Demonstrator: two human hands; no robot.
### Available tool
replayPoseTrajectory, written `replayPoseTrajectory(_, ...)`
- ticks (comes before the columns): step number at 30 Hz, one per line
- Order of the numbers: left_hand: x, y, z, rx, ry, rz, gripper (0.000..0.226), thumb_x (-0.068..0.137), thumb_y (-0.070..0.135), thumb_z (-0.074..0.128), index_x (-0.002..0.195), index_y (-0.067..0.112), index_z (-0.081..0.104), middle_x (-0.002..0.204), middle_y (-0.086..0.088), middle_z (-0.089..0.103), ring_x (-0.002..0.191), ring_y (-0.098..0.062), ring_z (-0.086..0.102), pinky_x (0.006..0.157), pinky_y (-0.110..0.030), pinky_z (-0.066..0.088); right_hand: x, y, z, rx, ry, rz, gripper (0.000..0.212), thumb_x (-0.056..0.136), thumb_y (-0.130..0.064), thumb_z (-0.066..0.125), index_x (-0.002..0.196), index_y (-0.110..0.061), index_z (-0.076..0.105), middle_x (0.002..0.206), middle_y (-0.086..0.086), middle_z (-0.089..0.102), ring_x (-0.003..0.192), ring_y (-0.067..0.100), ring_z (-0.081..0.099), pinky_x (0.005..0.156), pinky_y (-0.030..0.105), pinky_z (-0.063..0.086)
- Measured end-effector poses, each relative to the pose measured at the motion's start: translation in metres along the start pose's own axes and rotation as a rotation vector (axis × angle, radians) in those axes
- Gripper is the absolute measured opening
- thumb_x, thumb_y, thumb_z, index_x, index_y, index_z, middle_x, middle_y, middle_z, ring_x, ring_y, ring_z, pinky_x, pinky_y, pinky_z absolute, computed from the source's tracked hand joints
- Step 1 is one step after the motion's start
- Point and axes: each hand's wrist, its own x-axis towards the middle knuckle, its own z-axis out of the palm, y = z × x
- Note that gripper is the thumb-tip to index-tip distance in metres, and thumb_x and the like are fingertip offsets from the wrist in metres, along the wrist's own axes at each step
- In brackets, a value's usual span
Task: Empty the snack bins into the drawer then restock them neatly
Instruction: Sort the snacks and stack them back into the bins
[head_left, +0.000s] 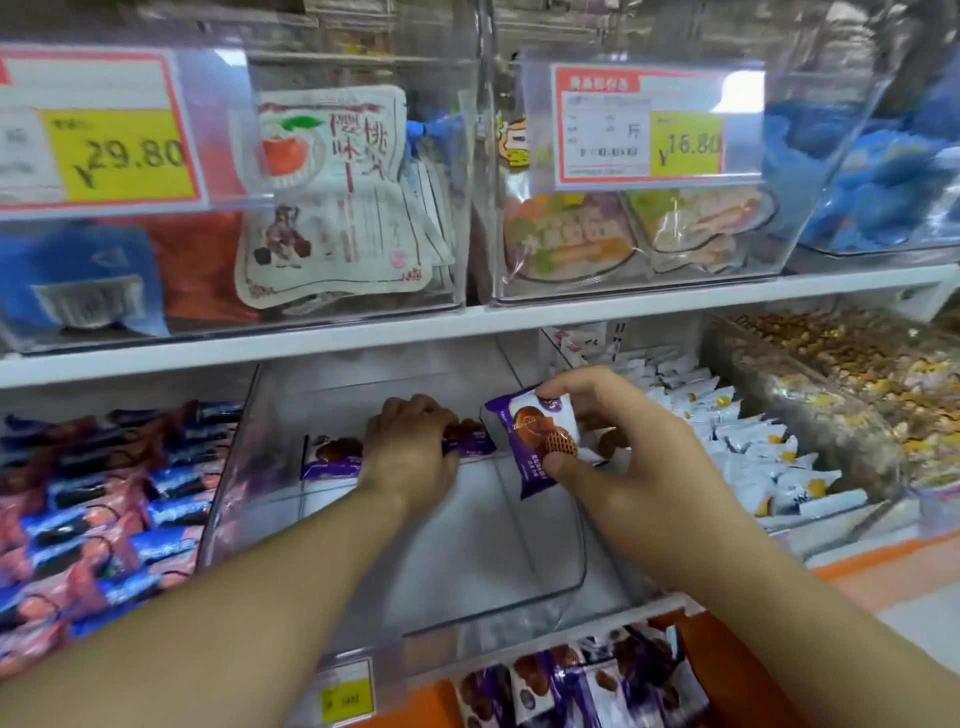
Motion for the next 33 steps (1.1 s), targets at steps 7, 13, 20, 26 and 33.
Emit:
replayPoseTrajectory(7,-0.011,0.025,-0.046,-0.529,0.019,-0.215,0.03,0.094,0.022,0.064,0.121,0.033,0.069,0.13,-0.003,0.065,0.114,-0.023,0.061,0.092,-0.032,0.052,0.002,-0.002,0.004,0.078,-0.006,0.123,0.053,0.089,-0.01,0.081,0.117,-0.042,0.048,0.106,-0.017,0.074,0.105,-0.004,0.064,0.086,0.021,0.054)
replayPoseTrajectory(13,-0.083,0.046,-0.131,-1.358,-0.171,0.01,0.034,0.099,0.012,0.067,0.131,0.024,0.067,0.114,-0.008,0.075,0.097,-0.019,0.073,0.085,-0.033,0.062,0.0,-0.009,0.009,-0.055,-0.054,0.046,0.04,0.09,-0.009,0.078,0.112,-0.041,0.064,0.105,-0.027,0.068,0.105,-0.008,0.059,0.087,0.015,0.049)
replayPoseTrajectory(20,-0.078,0.012,-0.102,-0.779,-0.122,-0.011,0.051,0.071,0.012,0.094,0.11,0.039,0.072,0.098,0.01,0.074,0.076,-0.013,0.071,0.078,-0.037,0.062,-0.008,-0.002,0.018,-0.375,-0.074,-0.154,0.049,0.091,-0.021,0.077,0.137,-0.025,0.062,0.136,-0.013,0.059,0.131,0.009,0.044,0.107,0.013,0.027)
replayPoseTrajectory(26,-0.049,0.011,-0.049,-0.402,-0.022,-0.071,0.043,0.075,0.039,0.089,0.111,0.032,0.068,0.101,0.008,0.071,0.089,-0.017,0.069,0.077,-0.031,0.054,-0.009,0.01,0.011,-0.541,-0.083,-0.224,0.055,0.08,-0.015,0.073,0.134,-0.017,0.063,0.136,-0.005,0.063,0.135,0.021,0.049,0.112,0.041,0.042)
replayPoseTrajectory(33,-0.035,0.025,-0.024,0.021,-0.056,-0.005,0.047,0.085,0.059,0.074,0.119,0.027,0.072,0.121,-0.01,0.063,0.113,-0.035,0.054,0.094,-0.039,0.049,-0.007,0.02,0.01,-0.547,-0.033,-0.228,0.045,0.081,-0.013,0.057,0.125,-0.012,0.065,0.127,0.001,0.065,0.125,0.027,0.055,0.103,0.047,0.047)
